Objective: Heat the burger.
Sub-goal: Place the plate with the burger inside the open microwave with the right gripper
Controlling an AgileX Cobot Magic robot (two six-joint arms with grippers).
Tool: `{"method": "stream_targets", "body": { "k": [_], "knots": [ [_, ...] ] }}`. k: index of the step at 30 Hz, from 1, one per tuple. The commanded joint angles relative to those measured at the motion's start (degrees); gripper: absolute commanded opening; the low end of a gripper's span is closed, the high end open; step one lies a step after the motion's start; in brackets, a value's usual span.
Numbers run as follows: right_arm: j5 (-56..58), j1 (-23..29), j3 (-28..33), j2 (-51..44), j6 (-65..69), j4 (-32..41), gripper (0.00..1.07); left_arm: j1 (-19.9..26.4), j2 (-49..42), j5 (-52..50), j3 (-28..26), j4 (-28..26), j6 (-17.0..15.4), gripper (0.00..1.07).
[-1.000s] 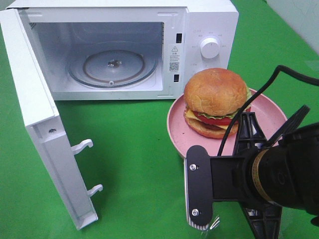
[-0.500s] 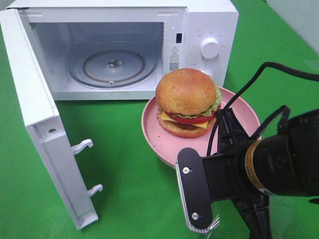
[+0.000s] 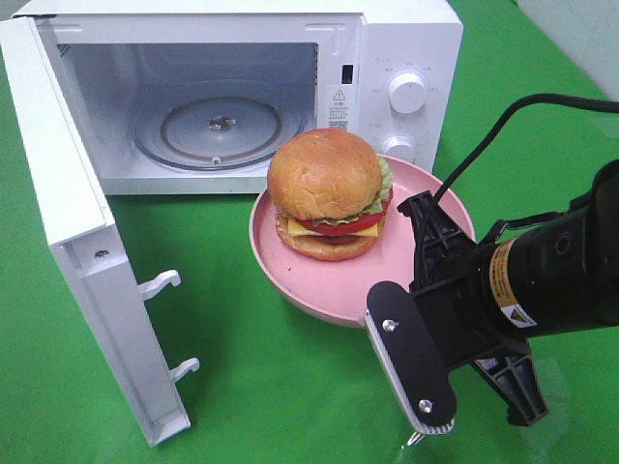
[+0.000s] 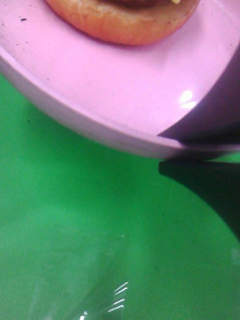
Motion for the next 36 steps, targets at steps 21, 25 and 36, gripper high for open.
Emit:
{"method": "stream_targets", "body": {
  "k": [21,25,36],
  "knots": [
    [-2.35,-10.94,-3.32,-0.74,-58.38,40.74,0.0,0.0,-0.8,-0.63,0.23,-0.06,-0.23,0.96],
    [-0.34,-10.94,-4.7,-0.29,-59.64,42.34,0.0,0.0,-0.8,-0.63,0.23,-0.06,-0.23,0.96],
    [3.44,-9.85,-9.4,2.18,-55.06,36.61,0.0,0.0,-0.8,-0.63,0.23,-0.06,-0.23,0.96]
  ]
}}
